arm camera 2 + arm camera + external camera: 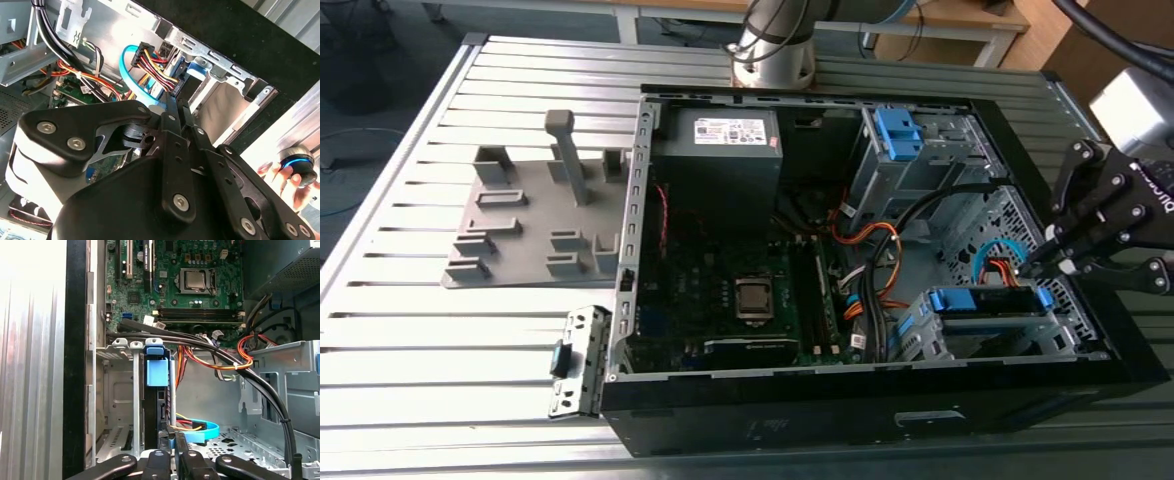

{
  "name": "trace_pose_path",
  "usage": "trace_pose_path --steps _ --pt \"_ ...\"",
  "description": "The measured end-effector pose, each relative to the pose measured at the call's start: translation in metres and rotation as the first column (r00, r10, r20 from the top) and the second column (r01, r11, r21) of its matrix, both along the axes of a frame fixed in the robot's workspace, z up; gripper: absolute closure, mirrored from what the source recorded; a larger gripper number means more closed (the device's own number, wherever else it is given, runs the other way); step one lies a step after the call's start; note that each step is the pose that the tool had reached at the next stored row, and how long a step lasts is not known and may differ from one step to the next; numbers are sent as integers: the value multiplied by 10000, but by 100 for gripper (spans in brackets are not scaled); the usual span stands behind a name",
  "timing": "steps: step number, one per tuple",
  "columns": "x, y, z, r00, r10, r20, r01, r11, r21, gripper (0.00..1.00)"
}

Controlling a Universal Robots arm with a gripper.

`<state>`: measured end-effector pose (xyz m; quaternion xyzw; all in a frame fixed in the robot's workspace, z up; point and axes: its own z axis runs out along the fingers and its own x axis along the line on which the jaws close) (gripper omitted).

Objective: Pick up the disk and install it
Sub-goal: 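Insert the second disk wire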

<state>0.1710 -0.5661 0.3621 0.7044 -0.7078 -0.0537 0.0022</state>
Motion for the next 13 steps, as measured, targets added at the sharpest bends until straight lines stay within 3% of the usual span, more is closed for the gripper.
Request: trace_pose_path --steps 3,10,13 --pt "-17 -16 -35 10000 2 0 -2 10000 25 84" --pt "-84 -40 -96 10000 3 0 -3 9998 208 84" --pt "-85 -46 -116 10000 3 0 -3 9998 208 84"
